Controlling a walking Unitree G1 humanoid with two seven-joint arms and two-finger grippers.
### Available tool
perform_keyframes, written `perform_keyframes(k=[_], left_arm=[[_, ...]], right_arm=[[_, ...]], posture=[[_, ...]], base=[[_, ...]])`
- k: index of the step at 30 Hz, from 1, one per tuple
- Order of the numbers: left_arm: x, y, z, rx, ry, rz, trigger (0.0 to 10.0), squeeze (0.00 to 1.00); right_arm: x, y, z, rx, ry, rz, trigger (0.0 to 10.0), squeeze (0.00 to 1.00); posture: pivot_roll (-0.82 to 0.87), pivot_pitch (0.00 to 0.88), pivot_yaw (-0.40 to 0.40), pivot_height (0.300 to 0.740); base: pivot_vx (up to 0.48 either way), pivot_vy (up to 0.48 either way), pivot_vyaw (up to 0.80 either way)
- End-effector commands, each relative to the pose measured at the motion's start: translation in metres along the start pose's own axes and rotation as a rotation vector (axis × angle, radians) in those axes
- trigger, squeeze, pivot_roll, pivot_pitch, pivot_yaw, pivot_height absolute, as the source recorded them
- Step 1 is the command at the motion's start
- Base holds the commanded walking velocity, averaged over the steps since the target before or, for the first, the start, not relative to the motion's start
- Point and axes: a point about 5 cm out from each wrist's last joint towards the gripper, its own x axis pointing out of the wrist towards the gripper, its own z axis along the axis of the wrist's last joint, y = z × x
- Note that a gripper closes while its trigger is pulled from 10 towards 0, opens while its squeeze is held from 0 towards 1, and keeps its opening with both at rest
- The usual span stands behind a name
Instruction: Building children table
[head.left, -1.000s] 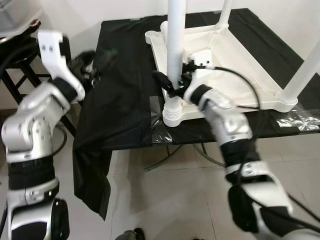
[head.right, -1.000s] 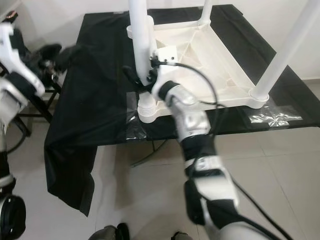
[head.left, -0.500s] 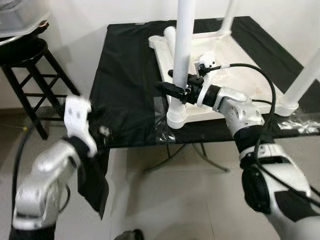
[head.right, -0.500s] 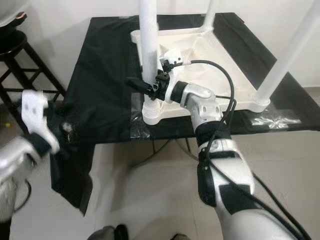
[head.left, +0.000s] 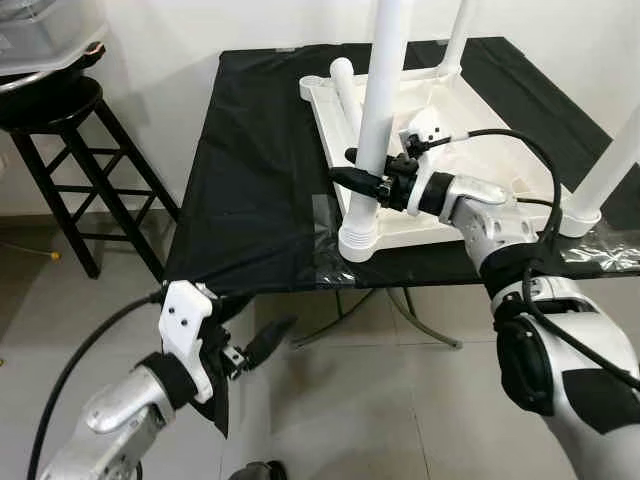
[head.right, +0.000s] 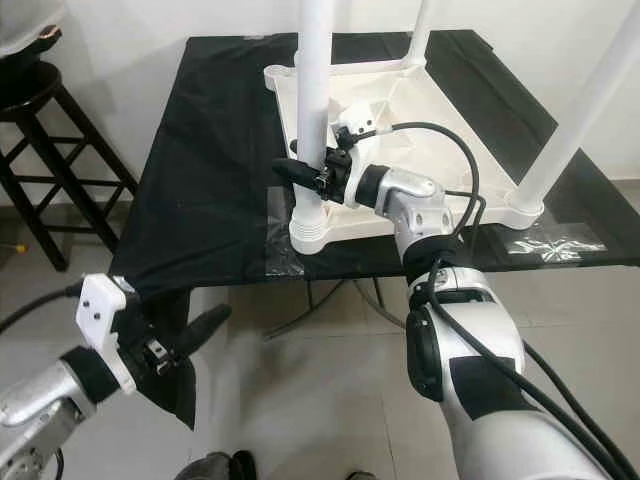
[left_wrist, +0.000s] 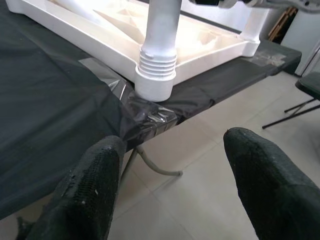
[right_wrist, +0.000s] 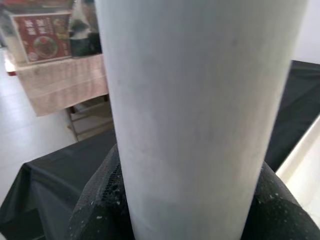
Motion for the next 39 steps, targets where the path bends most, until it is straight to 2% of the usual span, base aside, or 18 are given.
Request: perform_keyframes(k=[1,2,4,5,7,13,14,15,17,18,19,22,28,29,30,32,34,39], left_arm=[[-0.003,-0.001,-0.005,-0.013,0.018,0.011,10.0,0.0],[-0.003,-0.001,-0.005,-0.013,0.018,0.011,10.0,0.0],[-0.005,-0.004,-0.005,0.001,0.021,-0.006,10.0,0.0],[-0.005,-0.004,-0.005,0.001,0.021,-0.006,10.0,0.0],[-0.005,-0.005,-0.006,0.003,0.025,-0.026,10.0,0.0],[-0.001,-0.005,-0.009,0.01,0.035,-0.061,10.0,0.0],[0.0,-0.005,-0.009,0.013,0.037,-0.065,10.0,0.0],[0.001,-0.005,-0.01,0.013,0.036,-0.059,10.0,0.0],[0.001,-0.005,-0.01,0.012,0.033,-0.05,10.0,0.0],[0.001,-0.005,-0.01,0.009,0.029,-0.037,10.0,0.0],[0.001,-0.004,-0.011,0.012,0.025,-0.023,10.0,0.0],[0.0,-0.004,-0.012,0.018,0.023,-0.006,10.0,0.0],[0.0,-0.003,-0.017,0.02,0.018,0.041,10.0,0.0],[0.0,-0.003,-0.018,0.02,0.017,0.051,10.0,0.0],[0.0,-0.003,-0.019,0.021,0.016,0.061,10.0,0.0],[0.0,-0.003,-0.02,0.024,0.016,0.075,10.0,0.0],[0.0,-0.004,-0.02,0.026,0.015,0.079,10.0,0.0],[0.0,-0.005,-0.02,0.029,0.015,0.083,10.0,0.0]], right_arm=[[-0.007,0.012,-0.059,0.149,0.12,-0.461,0.0,0.0],[-0.007,0.012,-0.059,0.149,0.12,-0.461,0.0,0.0],[-0.024,0.061,-0.094,0.31,0.154,-0.793,0.0,0.0],[-0.024,0.061,-0.094,0.31,0.154,-0.793,0.0,0.0],[-0.028,0.084,-0.095,0.334,0.14,-0.866,0.0,0.0],[-0.011,0.083,-0.085,0.266,0.093,-0.826,0.0,0.0],[-0.009,0.081,-0.085,0.266,0.093,-0.823,9.1,0.0],[-0.009,0.08,-0.08,0.263,0.103,-0.824,10.0,0.0],[-0.009,0.08,-0.076,0.257,0.112,-0.809,10.0,0.0],[-0.01,0.078,-0.072,0.249,0.113,-0.792,10.0,0.41],[-0.01,0.078,-0.064,0.249,0.094,-0.762,10.0,1.0],[-0.009,0.072,-0.052,0.24,0.043,-0.697,10.0,1.0],[0.002,0.056,-0.022,0.157,-0.067,-0.406,10.0,1.0],[0.003,0.052,-0.016,0.123,-0.084,-0.335,10.0,0.61],[0.004,0.047,-0.012,0.07,-0.083,-0.221,10.0,0.0],[0.003,0.039,-0.01,-0.022,-0.036,-0.052,10.0,0.0],[0.002,0.037,-0.01,-0.045,-0.01,0.008,10.0,0.0],[0.002,0.024,-0.003,-0.009,-0.003,0.095,10.0,0.0]], posture=[[0.04,0.169,-0.014,0.74],[0.04,0.169,-0.014,0.74],[0.05,0.177,0.003,0.74],[0.05,0.177,0.003,0.74],[0.05,0.184,0.017,0.74],[0.04,0.163,0.023,0.74],[0.04,0.163,0.023,0.74],[0.04,0.161,0.018,0.74],[0.04,0.159,0.014,0.74],[0.04,0.158,0.011,0.74],[0.05,0.154,0.006,0.74],[0.05,0.143,0.002,0.74],[0.06,0.123,-0.005,0.74],[0.06,0.116,-0.008,0.74],[0.06,0.114,-0.011,0.74],[0.08,0.114,-0.012,0.74],[0.08,0.115,-0.012,0.74],[0.09,0.118,-0.012,0.74]], base=[[0.0,0.0,0.0],[0.0,0.0,0.0],[0.0,0.0,0.0],[0.0,0.0,0.0],[0.0,0.0,0.0],[0.0,0.0,0.0],[0.0,0.0,0.0],[0.0,0.0,0.0],[0.0,0.0,0.0],[0.0,0.0,0.0],[0.0,0.0,0.0],[0.0,0.0,0.0],[0.0,0.0,0.0],[0.0,0.0,0.0],[0.0,0.0,0.0],[0.0,0.0,0.0],[0.0,0.0,0.0],[0.0,0.0,0.0]])
